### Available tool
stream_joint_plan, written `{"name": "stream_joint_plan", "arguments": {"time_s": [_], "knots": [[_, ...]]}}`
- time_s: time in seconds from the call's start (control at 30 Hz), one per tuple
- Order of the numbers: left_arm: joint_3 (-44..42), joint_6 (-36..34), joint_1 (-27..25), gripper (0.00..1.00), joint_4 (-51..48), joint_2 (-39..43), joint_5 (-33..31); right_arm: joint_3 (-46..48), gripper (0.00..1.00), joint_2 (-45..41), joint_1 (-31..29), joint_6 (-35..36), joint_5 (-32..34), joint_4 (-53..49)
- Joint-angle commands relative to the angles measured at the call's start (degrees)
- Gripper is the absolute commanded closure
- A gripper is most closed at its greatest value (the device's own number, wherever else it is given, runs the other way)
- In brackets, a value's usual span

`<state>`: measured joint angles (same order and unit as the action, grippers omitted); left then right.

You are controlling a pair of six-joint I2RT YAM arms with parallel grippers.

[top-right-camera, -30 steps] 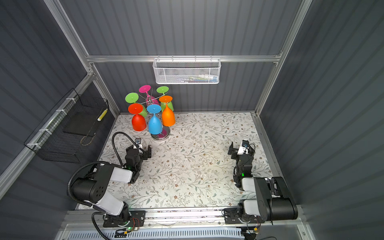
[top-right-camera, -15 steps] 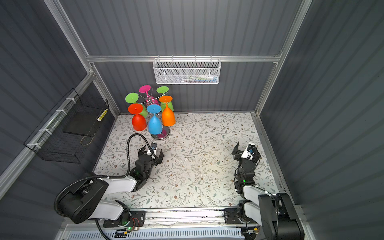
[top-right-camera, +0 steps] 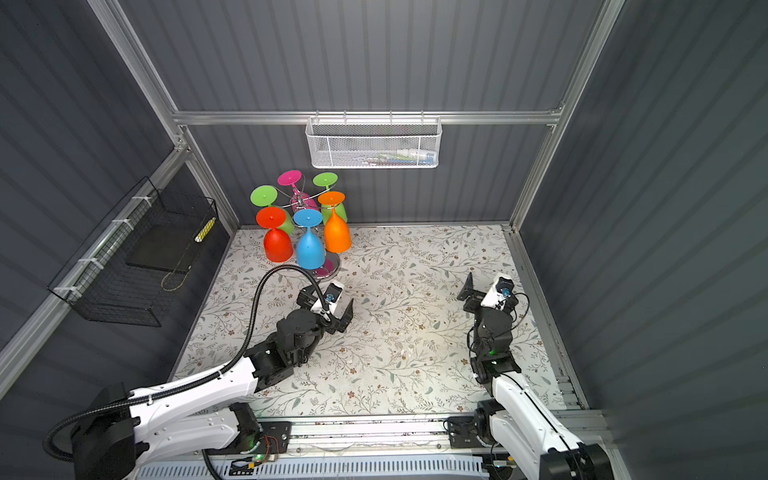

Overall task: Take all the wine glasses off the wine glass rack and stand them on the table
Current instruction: 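Raise both arms and reach both grippers toward the glass rack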

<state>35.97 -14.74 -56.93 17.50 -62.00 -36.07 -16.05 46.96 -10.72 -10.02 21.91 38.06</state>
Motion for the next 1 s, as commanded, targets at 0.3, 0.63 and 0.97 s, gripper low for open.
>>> {"name": "stream_joint_plan", "arguments": {"time_s": [0.3, 0.63, 0.97], "knots": [[38.38, 5.27, -4.44, 0.01, -39.78, -9.08, -6.39, -24.25, 0.07, 3.84, -16.90, -16.82, 1.72, -30.14], [66.54, 11.89, 13.34, 0.01, -61.16, -15.20, 9.90, -41.06, 0.18, 13.50, -27.84, -35.45, -6.95, -34.02], [57.17, 16.94, 36.13, 0.01, -48.83, -9.01, 35.99, -57.05, 0.30, 30.08, -32.10, -53.16, -17.60, -31.43]]}}
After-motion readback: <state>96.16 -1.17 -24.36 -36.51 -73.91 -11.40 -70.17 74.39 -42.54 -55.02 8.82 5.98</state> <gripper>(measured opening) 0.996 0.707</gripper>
